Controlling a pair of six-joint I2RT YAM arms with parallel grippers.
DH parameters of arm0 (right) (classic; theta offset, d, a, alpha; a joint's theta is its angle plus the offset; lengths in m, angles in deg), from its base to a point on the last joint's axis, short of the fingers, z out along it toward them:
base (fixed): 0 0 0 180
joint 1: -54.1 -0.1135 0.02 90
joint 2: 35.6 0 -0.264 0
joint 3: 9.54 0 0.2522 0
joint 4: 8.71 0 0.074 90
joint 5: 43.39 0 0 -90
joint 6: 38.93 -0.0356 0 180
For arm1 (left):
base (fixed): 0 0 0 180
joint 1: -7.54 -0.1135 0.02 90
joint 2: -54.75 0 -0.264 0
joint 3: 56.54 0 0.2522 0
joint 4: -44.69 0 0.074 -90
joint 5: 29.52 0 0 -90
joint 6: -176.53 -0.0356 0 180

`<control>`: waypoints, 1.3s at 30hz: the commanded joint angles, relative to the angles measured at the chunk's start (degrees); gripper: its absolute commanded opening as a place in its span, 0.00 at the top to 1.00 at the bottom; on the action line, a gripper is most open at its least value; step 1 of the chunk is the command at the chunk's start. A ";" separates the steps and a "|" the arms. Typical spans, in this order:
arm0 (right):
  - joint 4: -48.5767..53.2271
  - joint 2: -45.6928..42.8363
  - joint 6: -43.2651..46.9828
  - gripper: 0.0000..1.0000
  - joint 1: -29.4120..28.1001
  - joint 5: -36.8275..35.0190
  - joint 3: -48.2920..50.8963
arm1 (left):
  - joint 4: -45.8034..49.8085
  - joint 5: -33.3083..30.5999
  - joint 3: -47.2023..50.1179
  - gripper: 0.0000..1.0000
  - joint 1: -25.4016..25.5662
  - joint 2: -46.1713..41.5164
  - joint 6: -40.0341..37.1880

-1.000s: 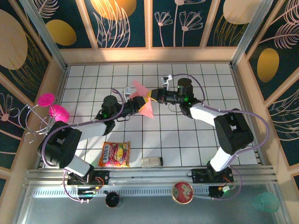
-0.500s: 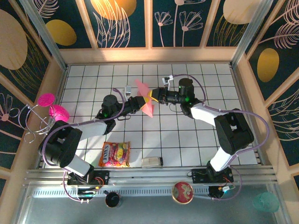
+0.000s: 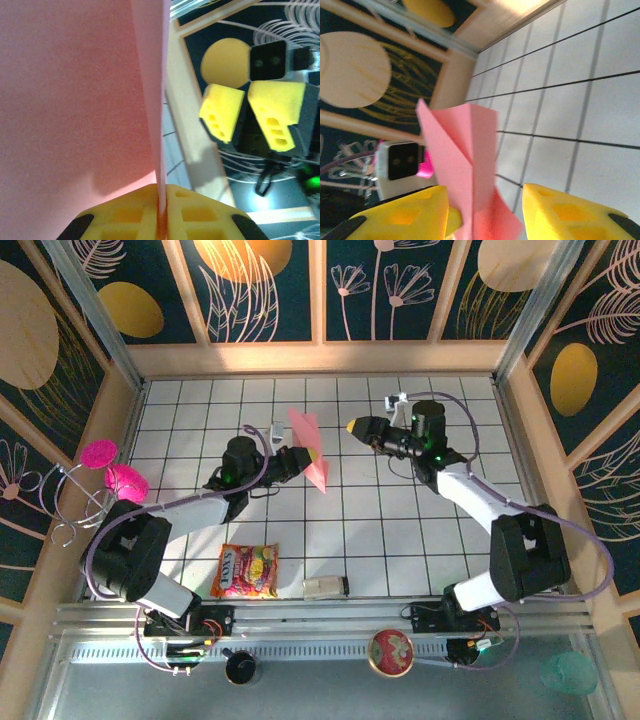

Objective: Fold a paper plane with a square sheet of paper (pick it up from the middle)
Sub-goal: Turn over the paper at the center of the table.

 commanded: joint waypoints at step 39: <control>15.28 -11.42 7.16 0.55 5.47 -21.65 11.54 | 84.26 -83.58 -54.06 0.85 18.34 44.24 -24.90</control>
